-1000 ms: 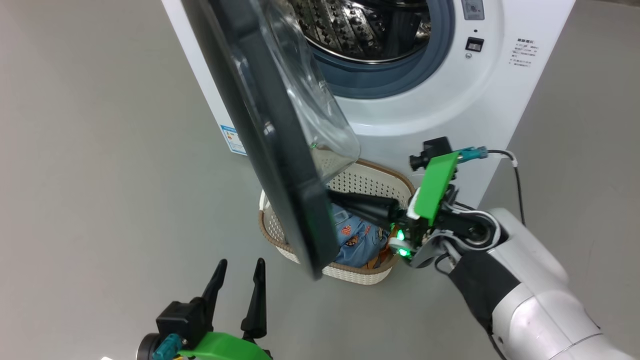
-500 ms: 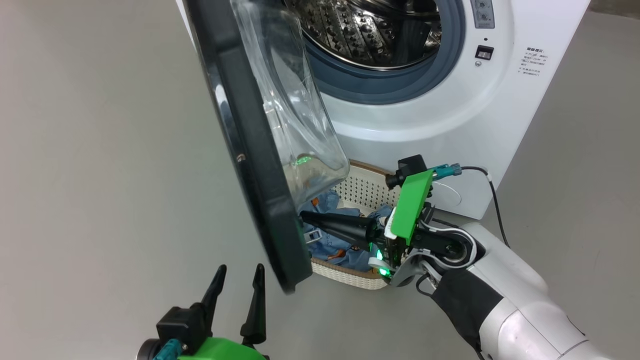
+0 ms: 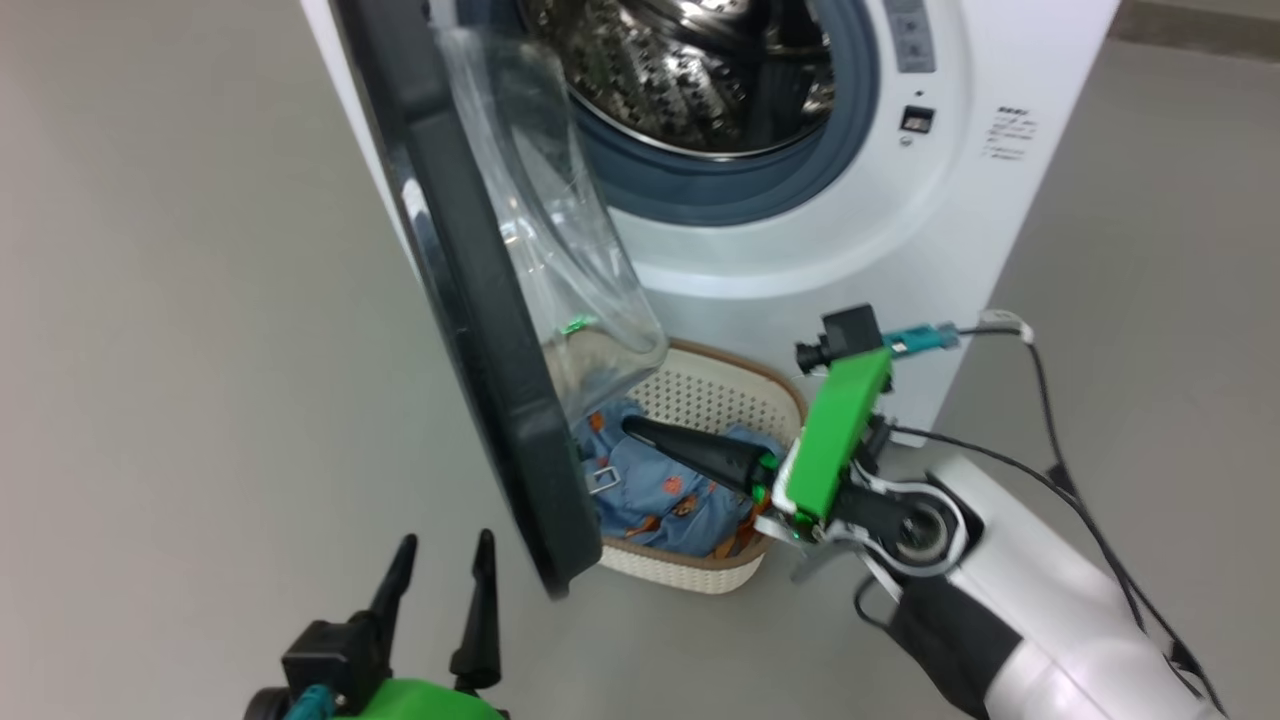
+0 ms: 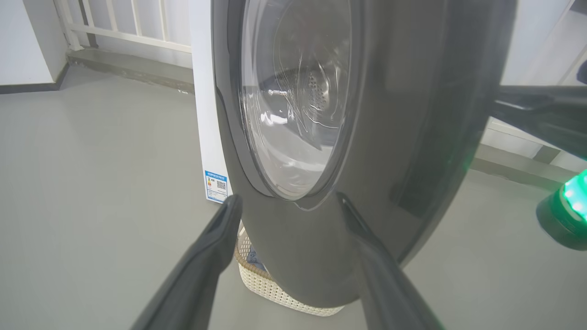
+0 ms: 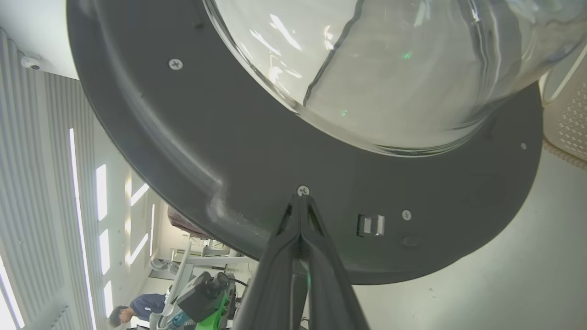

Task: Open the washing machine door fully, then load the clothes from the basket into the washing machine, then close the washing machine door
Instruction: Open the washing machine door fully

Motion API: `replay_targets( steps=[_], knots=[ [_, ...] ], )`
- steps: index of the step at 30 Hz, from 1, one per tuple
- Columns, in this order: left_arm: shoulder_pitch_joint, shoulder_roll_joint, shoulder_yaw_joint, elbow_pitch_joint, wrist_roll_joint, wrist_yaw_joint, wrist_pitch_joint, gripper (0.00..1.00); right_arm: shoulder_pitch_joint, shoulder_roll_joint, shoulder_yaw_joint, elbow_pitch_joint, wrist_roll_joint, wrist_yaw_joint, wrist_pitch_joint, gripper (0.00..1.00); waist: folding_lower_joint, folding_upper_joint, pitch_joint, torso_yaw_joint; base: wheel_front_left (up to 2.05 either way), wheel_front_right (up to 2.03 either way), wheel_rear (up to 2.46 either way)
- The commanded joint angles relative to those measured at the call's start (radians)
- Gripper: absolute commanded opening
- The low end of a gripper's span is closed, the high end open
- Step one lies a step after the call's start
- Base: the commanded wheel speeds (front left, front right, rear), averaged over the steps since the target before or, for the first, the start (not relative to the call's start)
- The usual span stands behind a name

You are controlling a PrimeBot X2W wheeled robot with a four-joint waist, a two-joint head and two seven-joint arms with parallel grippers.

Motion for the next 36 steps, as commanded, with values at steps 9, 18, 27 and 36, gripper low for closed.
replay_targets(
  steps=[9, 18, 27, 36],
  knots=[
    [0.028, 0.011, 0.111, -0.011, 0.06, -0.033, -0.009, 1.0, 0.139, -0.149, 0.122, -0.241, -0.39, 0.002, -0.324, 0.0, 0.0, 0.0, -0.089, -0.092, 0.0, 0.0, 0.0],
    [0.086, 0.011, 0.161, -0.017, 0.082, -0.042, -0.009, 1.0, 0.258, -0.24, 0.123, -0.143, -0.677, 0.002, -0.713, 0.0, 0.0, 0.0, -0.153, -0.175, 0.0, 0.0, 0.0],
    [0.109, 0.011, 0.204, -0.03, 0.091, -0.046, -0.009, 1.0, 0.417, -0.221, -0.167, -0.178, -1.044, 0.002, -0.748, 0.0, 0.0, 0.0, -0.165, -0.244, 0.0, 0.0, 0.0],
    [0.108, 0.011, 0.233, -0.035, 0.095, -0.05, -0.009, 1.0, 0.638, -0.099, -0.472, -0.339, -1.347, 0.002, -0.748, 0.0, 0.0, 0.0, -0.166, -0.283, 0.0, 0.0, 0.0]
  ],
)
